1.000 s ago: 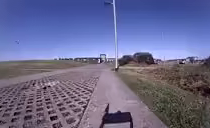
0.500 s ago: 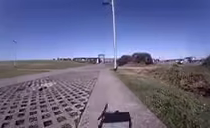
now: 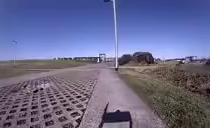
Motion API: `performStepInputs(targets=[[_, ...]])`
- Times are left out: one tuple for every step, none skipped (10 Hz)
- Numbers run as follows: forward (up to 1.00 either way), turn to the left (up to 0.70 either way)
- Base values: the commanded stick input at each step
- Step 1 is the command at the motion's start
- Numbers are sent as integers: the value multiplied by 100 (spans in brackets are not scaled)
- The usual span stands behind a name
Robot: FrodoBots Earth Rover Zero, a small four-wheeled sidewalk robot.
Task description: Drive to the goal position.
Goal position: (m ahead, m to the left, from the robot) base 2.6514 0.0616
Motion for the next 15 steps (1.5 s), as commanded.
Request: performStepInputs(targets=[[100,0],[100,0],[100,0],[100,0],[100,0],[100,0],[100,0],[100,0],[100,0],[100,0],[100,0],[100,0],[100,0],[0,0],[0,0]])
